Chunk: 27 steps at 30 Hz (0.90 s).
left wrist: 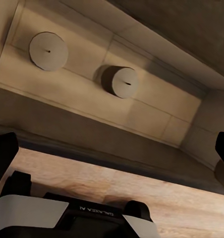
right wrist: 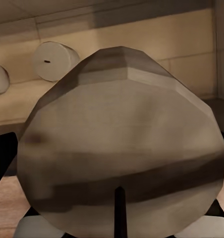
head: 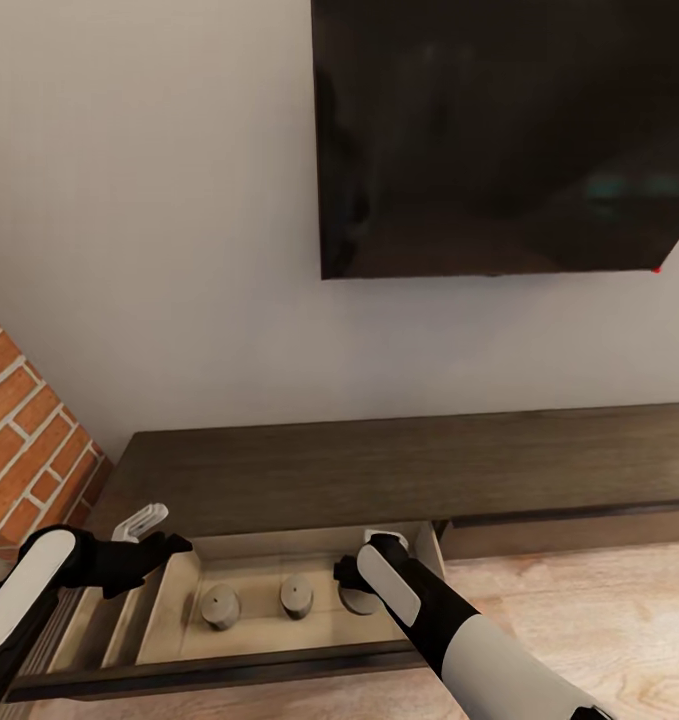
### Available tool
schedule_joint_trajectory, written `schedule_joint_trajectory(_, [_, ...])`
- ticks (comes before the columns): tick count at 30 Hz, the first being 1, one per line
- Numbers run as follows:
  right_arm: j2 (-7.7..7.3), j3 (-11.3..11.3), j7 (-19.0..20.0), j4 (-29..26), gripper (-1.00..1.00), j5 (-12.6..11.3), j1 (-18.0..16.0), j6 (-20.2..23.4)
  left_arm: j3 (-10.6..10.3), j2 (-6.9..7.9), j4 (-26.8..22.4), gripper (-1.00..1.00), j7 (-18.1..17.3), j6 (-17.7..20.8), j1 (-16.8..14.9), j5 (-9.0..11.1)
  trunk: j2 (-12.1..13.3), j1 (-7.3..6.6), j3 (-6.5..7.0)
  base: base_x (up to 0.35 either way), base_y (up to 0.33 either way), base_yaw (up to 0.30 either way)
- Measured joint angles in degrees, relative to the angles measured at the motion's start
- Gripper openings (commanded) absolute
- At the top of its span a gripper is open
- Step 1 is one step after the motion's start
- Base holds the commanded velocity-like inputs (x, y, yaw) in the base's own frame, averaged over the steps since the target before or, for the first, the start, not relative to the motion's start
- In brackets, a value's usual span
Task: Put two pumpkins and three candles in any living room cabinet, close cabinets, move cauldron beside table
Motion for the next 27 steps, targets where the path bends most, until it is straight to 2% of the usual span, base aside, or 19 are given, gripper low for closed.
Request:
schedule_joint_trajectory(21, [-0.01,0.1,0.3,1.1,-1.0,0.2,0.0,-2.2,0.0,-0.05,-0.2,1.0,0.0,0.0,0.2,0.0,-8.4,4.61,-3.77,0.0,0.0,0.0])
schedule_joint_trajectory(27, [0.0,0.6,2.6,3.5,-1.0,0.2,0.0,-3.4,-0.1,-0.03,-0.2,1.0,0.0,0.0,0.2,0.0,-10.8,5.93,-4.85,0.0,0.0,0.0])
